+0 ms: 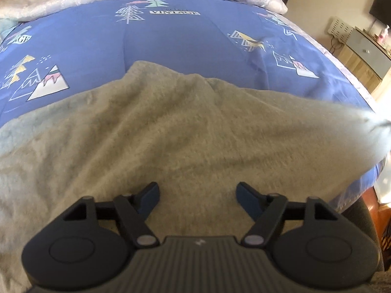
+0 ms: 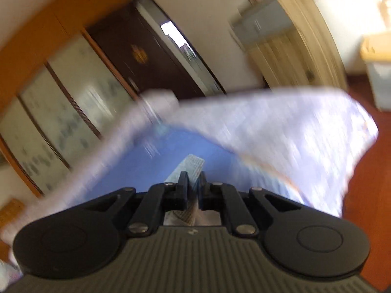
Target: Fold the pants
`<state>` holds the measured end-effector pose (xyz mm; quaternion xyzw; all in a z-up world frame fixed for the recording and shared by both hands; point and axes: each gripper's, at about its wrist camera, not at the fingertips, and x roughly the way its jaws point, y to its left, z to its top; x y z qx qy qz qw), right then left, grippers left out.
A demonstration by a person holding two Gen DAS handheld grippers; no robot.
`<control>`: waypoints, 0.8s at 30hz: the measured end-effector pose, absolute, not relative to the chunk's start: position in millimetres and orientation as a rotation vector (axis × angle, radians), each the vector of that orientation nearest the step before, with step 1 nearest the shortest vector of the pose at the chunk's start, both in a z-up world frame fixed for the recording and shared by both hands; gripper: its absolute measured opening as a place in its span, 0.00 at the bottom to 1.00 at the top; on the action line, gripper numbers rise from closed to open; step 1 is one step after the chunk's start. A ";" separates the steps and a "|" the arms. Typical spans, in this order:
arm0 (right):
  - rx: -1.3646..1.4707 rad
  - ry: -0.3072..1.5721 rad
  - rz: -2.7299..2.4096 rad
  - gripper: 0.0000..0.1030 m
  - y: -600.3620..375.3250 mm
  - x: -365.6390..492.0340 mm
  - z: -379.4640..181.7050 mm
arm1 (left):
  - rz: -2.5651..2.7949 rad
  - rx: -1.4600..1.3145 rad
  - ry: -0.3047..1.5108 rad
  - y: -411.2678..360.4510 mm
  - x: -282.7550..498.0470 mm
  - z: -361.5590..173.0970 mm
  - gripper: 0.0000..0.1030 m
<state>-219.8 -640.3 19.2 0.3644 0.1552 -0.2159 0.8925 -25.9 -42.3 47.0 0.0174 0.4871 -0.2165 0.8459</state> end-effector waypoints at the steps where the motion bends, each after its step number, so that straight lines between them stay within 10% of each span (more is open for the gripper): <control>1: 0.749 0.397 -0.474 0.12 -639.0 -215.9 5.5 | -0.460 0.045 1.026 -43.6 -25.9 46.3 0.73; 5: 0.839 0.394 -0.531 0.35 -639.7 -230.3 -13.6 | -0.464 0.063 1.025 -46.3 -27.0 47.5 0.74; 24: 1.240 0.368 -0.367 0.51 -636.4 -255.5 -27.6 | -0.483 -0.033 0.993 -40.9 -25.2 64.4 0.74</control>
